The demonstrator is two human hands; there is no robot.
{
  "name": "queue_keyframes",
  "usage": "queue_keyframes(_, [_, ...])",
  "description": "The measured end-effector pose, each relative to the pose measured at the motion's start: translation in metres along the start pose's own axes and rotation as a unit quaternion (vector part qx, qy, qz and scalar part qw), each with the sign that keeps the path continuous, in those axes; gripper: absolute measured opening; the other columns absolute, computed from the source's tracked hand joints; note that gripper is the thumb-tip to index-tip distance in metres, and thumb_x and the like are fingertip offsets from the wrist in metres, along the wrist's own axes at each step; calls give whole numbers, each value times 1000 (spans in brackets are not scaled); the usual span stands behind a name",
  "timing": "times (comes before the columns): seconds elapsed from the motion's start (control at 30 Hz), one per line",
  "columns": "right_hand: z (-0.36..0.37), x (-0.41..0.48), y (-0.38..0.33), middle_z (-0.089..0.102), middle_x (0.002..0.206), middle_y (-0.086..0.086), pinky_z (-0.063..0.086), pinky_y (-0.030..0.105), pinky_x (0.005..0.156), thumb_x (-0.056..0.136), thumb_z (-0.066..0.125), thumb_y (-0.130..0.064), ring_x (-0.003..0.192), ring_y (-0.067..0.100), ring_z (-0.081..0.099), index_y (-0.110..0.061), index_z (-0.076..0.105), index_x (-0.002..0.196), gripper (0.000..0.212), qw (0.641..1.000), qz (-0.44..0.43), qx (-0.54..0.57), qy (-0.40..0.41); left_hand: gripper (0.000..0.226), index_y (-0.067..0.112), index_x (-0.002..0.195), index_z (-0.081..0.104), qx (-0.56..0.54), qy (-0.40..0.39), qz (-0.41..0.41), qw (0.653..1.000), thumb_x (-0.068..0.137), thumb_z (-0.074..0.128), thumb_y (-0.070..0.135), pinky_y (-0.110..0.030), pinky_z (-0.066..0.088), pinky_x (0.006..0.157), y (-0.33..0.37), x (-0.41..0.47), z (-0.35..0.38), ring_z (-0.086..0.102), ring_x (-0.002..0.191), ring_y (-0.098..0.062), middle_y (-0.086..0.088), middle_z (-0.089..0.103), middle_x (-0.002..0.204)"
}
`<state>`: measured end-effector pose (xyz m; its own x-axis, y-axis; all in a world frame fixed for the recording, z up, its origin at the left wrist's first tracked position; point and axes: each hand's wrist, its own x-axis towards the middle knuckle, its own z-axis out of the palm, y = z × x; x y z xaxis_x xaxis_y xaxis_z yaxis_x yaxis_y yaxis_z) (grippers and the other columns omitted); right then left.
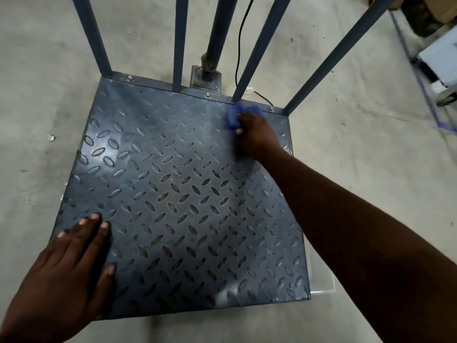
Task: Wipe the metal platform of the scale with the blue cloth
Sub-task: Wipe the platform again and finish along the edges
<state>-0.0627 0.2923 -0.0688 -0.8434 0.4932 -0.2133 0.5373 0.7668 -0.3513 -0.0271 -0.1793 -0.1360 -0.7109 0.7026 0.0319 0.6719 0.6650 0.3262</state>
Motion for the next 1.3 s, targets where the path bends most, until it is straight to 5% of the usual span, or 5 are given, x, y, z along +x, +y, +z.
queue_keyframes(0.13, [16, -1, -34, 49, 154, 9, 30, 40, 122, 105, 48, -37, 144, 25, 42, -16, 51, 149, 48, 996, -83, -28, -25, 86, -4, 162, 42, -3, -1, 9, 1000, 104, 30, 59, -72, 31, 123, -9, -2, 10, 37, 154, -52, -14, 23, 178])
queue_keyframes(0.3, [-10, -2, 19, 65, 103, -3, 50, 40, 90, 107, 33, -48, 97, 12, 60, -26, 66, 111, 40, 996, -38, 83, 17, 88, -10, 163, 30, -17, -2, -16, 1000, 103, 34, 54, -77, 28, 123, -20, -8, 28, 22, 163, -46, -18, 18, 179])
queue_keyframes(0.63, [-25, -11, 87, 60, 142, 4, 34, 26, 97, 106, 53, -42, 129, 24, 55, -24, 59, 142, 41, 984, 143, 76, 76, 87, -6, 165, 29, -31, 8, -14, 999, 103, 33, 55, -76, 30, 122, -13, -7, 24, 26, 162, -47, -15, 18, 180])
queue_keyframes(1.03, [-9, -184, 97, 51, 156, -2, 34, 21, 105, 97, 71, -30, 144, 21, 46, -21, 65, 139, 43, 997, 18, -65, -34, 83, -8, 158, 46, -14, -16, 8, 1000, 97, 42, 49, -72, 32, 121, -9, -3, 13, 41, 151, -54, -27, 35, 171])
queue_keyframes(1.3, [-29, -93, 88, 68, 133, 6, 47, 32, 89, 99, 64, -34, 114, 35, 66, -30, 64, 137, 38, 987, 92, -133, -15, 86, -5, 163, 39, -32, -21, 6, 999, 98, 41, 51, -69, 27, 126, -14, -3, 19, 35, 157, -50, -23, 30, 174])
